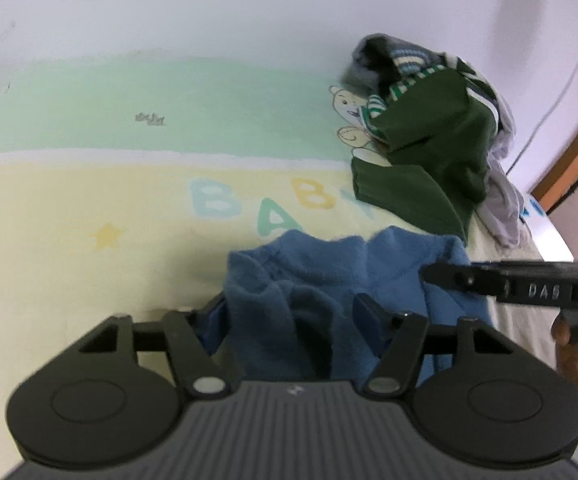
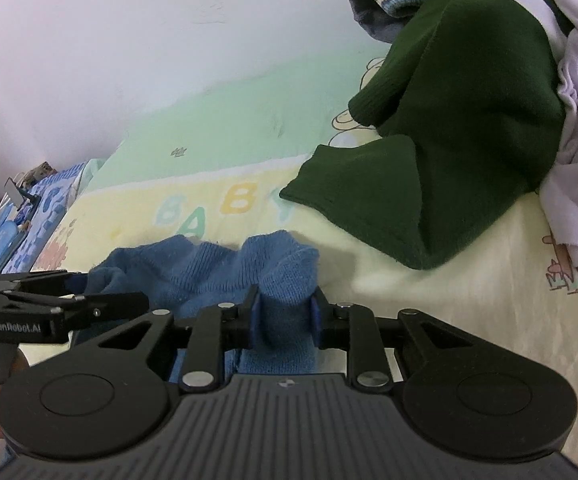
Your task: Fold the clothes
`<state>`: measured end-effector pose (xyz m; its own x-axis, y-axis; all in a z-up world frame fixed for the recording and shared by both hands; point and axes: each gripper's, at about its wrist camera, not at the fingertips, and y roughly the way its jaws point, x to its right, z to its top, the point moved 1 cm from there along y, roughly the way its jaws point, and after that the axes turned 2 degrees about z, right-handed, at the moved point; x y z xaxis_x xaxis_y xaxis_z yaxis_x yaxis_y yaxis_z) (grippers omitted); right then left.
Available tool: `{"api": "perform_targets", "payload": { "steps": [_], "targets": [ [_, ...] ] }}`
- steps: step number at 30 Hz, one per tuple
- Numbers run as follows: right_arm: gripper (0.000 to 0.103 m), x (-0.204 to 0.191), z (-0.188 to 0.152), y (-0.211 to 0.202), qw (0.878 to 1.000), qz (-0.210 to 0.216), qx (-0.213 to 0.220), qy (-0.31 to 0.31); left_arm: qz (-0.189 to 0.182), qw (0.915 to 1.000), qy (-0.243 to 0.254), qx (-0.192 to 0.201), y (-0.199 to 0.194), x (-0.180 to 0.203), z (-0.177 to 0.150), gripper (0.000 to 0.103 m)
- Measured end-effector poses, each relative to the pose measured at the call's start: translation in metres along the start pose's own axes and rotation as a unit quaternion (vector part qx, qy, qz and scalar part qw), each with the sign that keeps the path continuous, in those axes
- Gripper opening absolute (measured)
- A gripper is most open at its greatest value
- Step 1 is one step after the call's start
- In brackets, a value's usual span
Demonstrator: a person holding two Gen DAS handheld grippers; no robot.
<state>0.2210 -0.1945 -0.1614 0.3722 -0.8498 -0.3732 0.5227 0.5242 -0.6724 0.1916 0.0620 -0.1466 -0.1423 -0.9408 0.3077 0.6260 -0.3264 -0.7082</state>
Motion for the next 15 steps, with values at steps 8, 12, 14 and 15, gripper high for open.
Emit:
{"api": "perform_targets", "payload": {
  "steps": [8, 12, 14, 15],
  "targets": [
    [0.025, 0.005, 0.005, 0.002, 1.0, 0.012, -0.012, 0.01, 0.01, 0.9998, -0.017, 0.004, -0.003, -0.011, -0.001, 0.022],
    [0.035, 0.008, 0.012, 0.004, 0.999, 0.029, -0.031, 0.033, 0.02, 0.9998, 0.003, 0.006, -0.003, -0.005, -0.001, 0.019],
    [0.042, 0.005, 0.012, 0.004, 0.999, 0.034, -0.032, 0.029, 0.015, 0.9999, -0.004, 0.006, -0.003, -0.008, -0.001, 0.019],
    [0.045, 0.003, 0.011, 0.004, 0.999, 0.035, -0.032, 0.021, 0.009, 0.9999, -0.011, 0.006, -0.003, -0.011, -0.001, 0.019]
  ]
}}
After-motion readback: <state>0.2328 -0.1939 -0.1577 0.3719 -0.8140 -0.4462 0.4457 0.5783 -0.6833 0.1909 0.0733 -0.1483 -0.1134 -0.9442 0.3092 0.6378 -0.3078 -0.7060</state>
